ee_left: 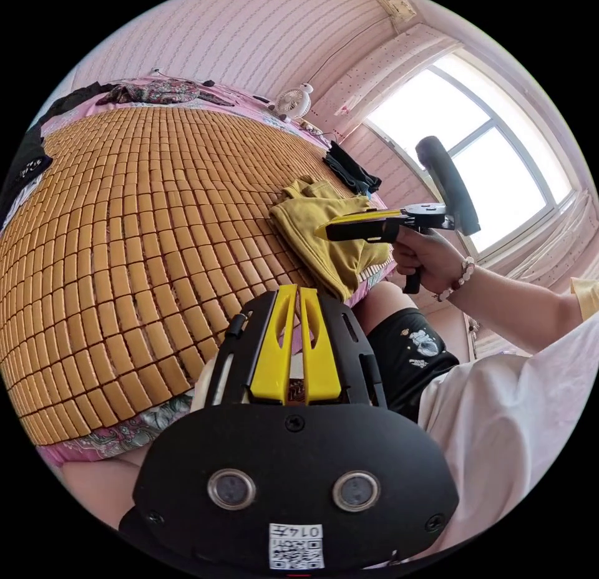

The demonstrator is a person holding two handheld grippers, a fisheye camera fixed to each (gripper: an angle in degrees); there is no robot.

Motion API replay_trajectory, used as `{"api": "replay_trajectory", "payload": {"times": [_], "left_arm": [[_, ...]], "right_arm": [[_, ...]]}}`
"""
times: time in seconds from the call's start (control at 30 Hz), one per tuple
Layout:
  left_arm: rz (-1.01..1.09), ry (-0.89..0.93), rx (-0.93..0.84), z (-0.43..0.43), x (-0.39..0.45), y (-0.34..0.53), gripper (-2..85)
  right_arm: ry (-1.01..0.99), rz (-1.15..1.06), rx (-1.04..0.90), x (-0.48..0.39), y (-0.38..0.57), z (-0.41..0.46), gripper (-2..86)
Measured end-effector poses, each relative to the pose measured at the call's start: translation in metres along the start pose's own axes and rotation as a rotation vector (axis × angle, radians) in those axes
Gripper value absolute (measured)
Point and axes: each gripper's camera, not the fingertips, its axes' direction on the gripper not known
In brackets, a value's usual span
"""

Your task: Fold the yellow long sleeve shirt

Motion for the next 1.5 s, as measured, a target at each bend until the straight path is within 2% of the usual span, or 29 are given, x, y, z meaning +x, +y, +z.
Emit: {"api": "replay_trajectory", "payload": {"times": [0.17, 0.23, 0.33, 0.4, 0.47, 0.6, 0.83, 0.9, 1.0, 1.23, 1.5], "left_arm": [[-0.012, -0.060, 0.004, -0.010, -0.014, -0.019, -0.1], [-0.001, -0.082, 0.008, -0.012, -0.017, -0.032, 1.7], [0.054, -0.098, -0.002, -0.006, -0.016, -0.054, 4.3], [0.106, -0.105, -0.014, 0.003, -0.013, -0.070, 5.0], [0.160, -0.111, -0.045, 0.016, -0.009, -0.088, 5.6], [0.267, -0.123, -0.142, 0.058, 0.006, -0.134, 6.4], [0.370, -0.182, -0.322, 0.121, 0.028, -0.179, 6.4], [0.355, -0.162, -0.302, 0.115, 0.029, -0.175, 5.8], [0.337, -0.128, -0.253, 0.091, 0.026, -0.158, 5.2], [0.262, -0.086, -0.287, 0.081, 0.017, -0.149, 6.8], [0.262, -0.085, -0.386, 0.091, 0.027, -0.163, 6.5]], "right_arm": [[0.090, 0.054, -0.136, 0.011, -0.021, 0.054, 7.7], [0.112, 0.024, -0.061, 0.015, -0.011, 0.052, 5.6], [0.011, 0.023, -0.039, 0.036, 0.003, 0.043, 3.3], [-0.210, 0.103, 0.123, 0.073, 0.035, 0.010, 2.3], [-0.347, 0.171, 0.291, 0.108, 0.074, -0.022, 1.9], [-0.407, 0.301, 0.475, 0.180, 0.181, -0.075, 1.8], [-0.323, 0.577, 0.458, 0.239, 0.312, -0.091, 1.8], [-0.322, 0.645, 0.442, 0.250, 0.338, -0.083, 2.0], [-0.378, 0.672, 0.385, 0.262, 0.352, -0.065, 2.5], [-0.427, 0.657, 0.318, 0.281, 0.359, -0.058, 4.3], [-0.408, 0.849, 0.325, 0.311, 0.385, -0.055, 9.5]]}}
